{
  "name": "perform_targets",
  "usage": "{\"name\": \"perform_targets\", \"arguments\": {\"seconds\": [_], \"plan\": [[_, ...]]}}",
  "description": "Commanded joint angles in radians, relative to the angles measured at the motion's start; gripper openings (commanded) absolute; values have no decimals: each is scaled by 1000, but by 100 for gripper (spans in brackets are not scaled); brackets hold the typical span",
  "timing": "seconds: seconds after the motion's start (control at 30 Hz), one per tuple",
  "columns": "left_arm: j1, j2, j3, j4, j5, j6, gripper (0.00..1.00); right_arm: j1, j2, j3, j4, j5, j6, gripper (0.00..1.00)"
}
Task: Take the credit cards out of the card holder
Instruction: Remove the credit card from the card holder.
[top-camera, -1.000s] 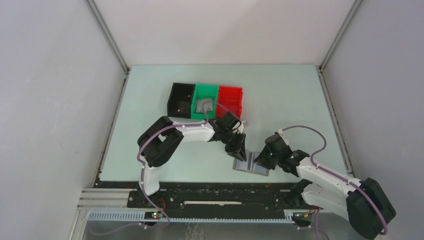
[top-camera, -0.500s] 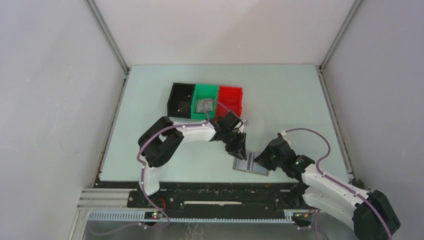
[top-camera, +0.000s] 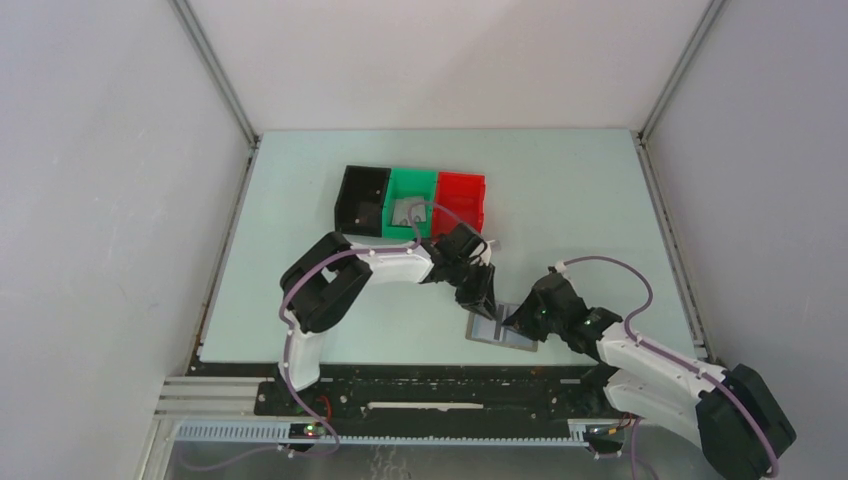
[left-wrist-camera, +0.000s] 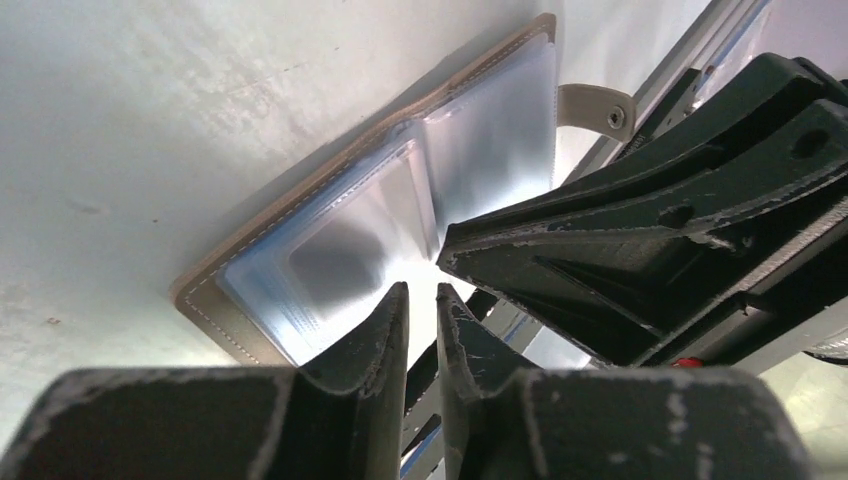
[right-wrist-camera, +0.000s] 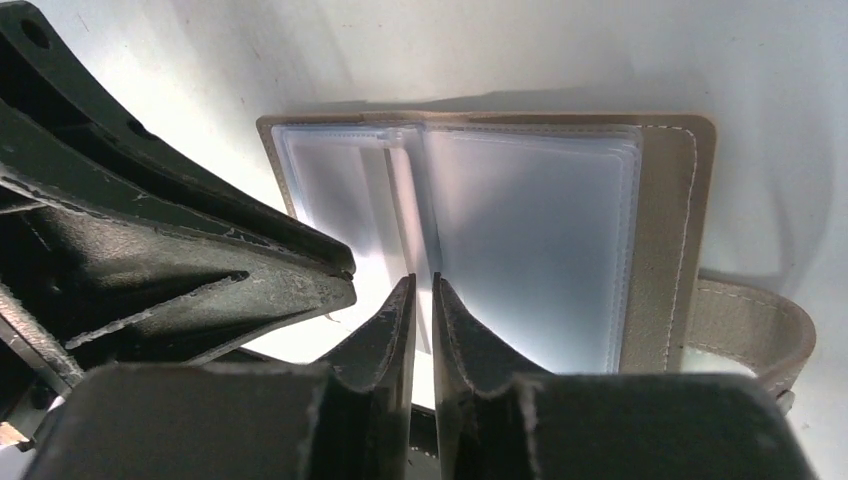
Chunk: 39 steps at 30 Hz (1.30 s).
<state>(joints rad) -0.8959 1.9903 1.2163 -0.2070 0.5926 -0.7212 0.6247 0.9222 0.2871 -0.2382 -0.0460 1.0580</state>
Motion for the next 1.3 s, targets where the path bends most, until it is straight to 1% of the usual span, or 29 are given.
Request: {"name": "perform_targets", "arguments": {"seconds": [0.0,0.07,0.17,0.3,0.47,0.57,0.67,0.87,0.97,1.1,1.27], "plan": [[-4,-18,-2,42,26,-17,21,7,-11,1,9,3,8,13],[-4,-32,3,14,-7,-3,25,7,-46,1,-24,19,8,9],[-3,-47,0,-25,-60,13,31,7,-125,11,-117,94,9,8],[-3,-43,-7,-40,-79,19,33,3,-245,32,-300,232,26,13],[-4,-42,-12,-49,-94,20,34,-40,-303,24,-422,280,54,19],[-3,-53,-10,-63,-115,29,35,-76,-284,14,-407,248,39,21],[-3,-84,-17,-78,-158,39,35,-103,-224,15,-366,202,18,22],[-4,-104,-21,-102,-217,56,34,-103,-87,4,-272,130,25,22],[-4,-99,-23,-104,-221,57,34,-100,-81,-3,-239,109,34,22],[-3,-85,-16,-120,-219,56,34,-100,-93,-3,-239,109,34,22],[-5,-118,-19,-154,-328,80,36,-100,-95,-5,-239,106,31,23]]}}
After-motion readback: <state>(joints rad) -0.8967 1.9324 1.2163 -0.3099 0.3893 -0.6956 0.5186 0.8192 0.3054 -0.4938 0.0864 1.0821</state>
